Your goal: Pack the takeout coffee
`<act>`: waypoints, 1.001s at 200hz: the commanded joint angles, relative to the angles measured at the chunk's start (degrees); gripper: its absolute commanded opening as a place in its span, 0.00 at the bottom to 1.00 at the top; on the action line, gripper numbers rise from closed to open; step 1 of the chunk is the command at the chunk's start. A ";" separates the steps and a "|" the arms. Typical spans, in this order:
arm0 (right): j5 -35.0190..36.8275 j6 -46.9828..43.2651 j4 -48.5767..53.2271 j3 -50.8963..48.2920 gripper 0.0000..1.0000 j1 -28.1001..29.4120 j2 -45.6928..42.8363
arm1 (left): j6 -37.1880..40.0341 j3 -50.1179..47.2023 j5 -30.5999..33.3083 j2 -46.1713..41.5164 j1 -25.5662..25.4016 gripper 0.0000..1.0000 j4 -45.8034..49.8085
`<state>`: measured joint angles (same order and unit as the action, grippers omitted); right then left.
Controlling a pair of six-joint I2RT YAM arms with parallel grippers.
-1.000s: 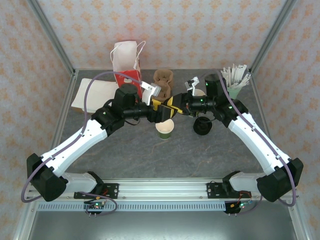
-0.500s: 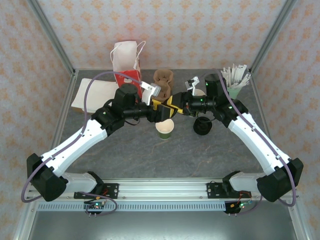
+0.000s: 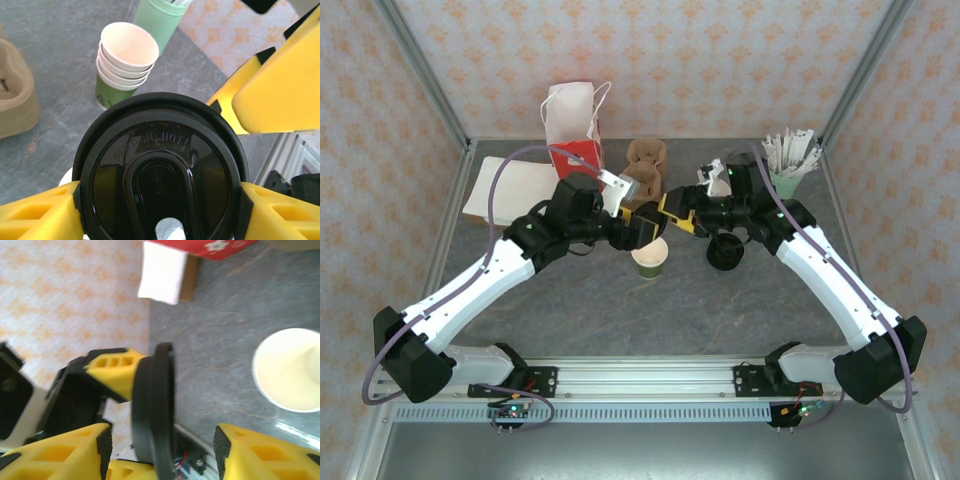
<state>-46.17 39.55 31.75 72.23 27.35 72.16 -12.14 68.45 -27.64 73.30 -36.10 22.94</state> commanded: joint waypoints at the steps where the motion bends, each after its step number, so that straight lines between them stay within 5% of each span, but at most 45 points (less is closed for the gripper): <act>1: 10.27 -4.49 8.13 0.96 0.59 0.16 -1.89 | 3.75 1.76 5.47 0.73 -0.93 0.70 4.37; 83: 28.33 -5.93 15.71 -5.48 0.58 -0.13 -4.05 | 8.58 5.50 19.08 11.02 -7.00 0.68 12.47; 200: 26.22 -5.44 13.22 -10.88 0.57 -0.18 -4.03 | 9.08 7.49 21.36 18.24 -7.93 0.68 12.28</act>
<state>-21.37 34.79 45.19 61.32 27.33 69.23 -4.36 74.02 -7.20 90.80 -43.53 34.09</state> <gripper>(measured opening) 0.575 0.678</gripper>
